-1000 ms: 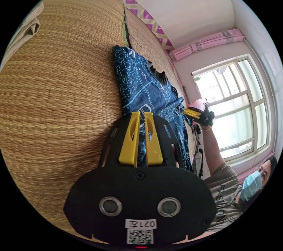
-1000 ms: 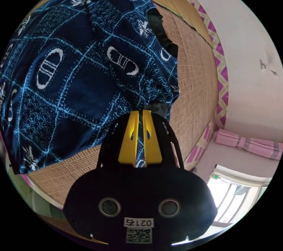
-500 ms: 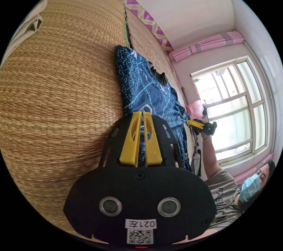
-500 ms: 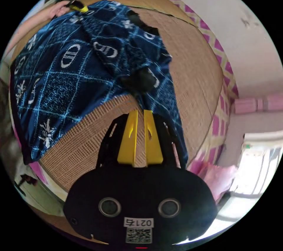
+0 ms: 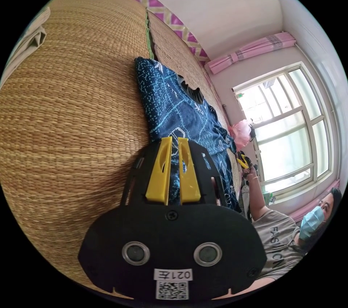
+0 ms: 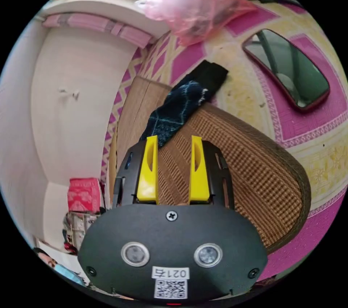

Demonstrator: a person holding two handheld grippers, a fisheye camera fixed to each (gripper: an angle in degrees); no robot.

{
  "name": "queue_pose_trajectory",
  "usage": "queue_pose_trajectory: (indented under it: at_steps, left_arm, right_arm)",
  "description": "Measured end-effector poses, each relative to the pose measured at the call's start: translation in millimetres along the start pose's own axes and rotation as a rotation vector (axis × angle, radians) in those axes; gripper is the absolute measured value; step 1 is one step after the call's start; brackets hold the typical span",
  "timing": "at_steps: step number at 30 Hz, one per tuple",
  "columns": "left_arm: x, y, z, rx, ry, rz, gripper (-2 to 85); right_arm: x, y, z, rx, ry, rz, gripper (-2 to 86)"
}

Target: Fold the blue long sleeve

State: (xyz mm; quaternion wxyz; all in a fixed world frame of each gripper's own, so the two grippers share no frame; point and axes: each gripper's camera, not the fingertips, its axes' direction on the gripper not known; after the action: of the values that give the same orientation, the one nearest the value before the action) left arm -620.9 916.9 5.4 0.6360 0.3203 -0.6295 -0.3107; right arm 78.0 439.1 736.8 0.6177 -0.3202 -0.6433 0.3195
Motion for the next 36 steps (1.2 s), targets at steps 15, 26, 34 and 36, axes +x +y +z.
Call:
queue_pose_trajectory:
  at_steps: [15,26,34,36]
  left_arm:
    - [-13.6,6.7,-9.6,0.006,-0.022,0.008,-0.1]
    - [-32.3,13.9,-23.5,0.003,0.006,0.023,3.2]
    - [-50.5,25.0,-42.4,0.018,0.077,0.059,7.0]
    - [-55.7,28.3,-48.4,0.03,0.108,0.067,7.6]
  right_arm:
    - [86.3,-54.5,-10.5,0.288,-0.243,0.173,2.7]
    - [-307.9,97.4,-28.1,0.276,-0.19,-0.89,0.5]
    - [-549.0,337.0,90.8,-0.034,-0.307,-1.322,0.3]
    - [-574.3,398.5,136.8,-0.14,-0.293,-1.394,0.3]
